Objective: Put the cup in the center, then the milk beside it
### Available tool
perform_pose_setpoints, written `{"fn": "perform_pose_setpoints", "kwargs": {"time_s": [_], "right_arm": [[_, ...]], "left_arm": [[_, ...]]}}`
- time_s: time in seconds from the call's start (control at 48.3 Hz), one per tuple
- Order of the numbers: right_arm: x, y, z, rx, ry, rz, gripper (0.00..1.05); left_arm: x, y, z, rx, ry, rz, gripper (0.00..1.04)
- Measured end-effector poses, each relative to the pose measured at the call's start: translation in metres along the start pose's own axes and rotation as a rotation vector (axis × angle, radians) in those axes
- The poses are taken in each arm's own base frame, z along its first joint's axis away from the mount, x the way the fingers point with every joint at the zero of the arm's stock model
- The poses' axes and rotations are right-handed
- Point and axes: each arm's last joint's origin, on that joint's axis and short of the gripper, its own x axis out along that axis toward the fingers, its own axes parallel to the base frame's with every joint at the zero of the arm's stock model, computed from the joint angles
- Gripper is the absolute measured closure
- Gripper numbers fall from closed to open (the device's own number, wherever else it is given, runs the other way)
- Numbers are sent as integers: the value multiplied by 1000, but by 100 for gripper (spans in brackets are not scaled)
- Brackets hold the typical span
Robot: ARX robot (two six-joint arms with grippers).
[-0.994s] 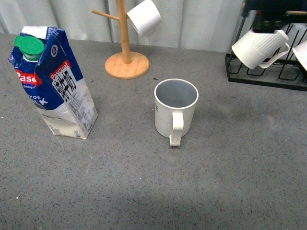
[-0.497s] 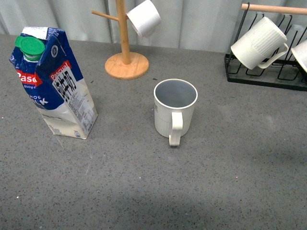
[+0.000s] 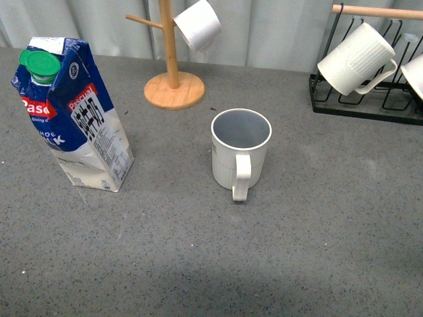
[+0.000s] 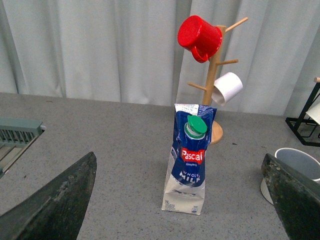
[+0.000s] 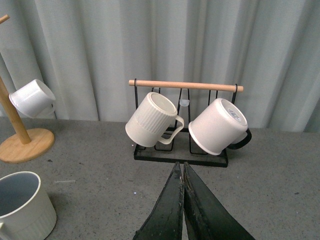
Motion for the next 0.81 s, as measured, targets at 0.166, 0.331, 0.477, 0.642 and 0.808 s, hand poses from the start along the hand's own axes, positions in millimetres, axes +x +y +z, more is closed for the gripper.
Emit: {"fn": "perform_pose_setpoints", "kwargs": {"time_s": [0.166,0.331,0.477,0.642,0.808], "right_arm": [[-13,0,0,0,1,2,104],[-21,0,1,0,-4,5,104],[-28,0,3,0,-10,5,104],[-35,0,4,0,-17,5,104],[-40,0,5,0,-21,5,104]], "left_arm": [[0,0,0,0,0,0,7],[0,0,0,0,0,0,7],[0,0,0,0,0,0,7],[0,0,0,0,0,0,7],[0,0,0,0,0,0,7]]}}
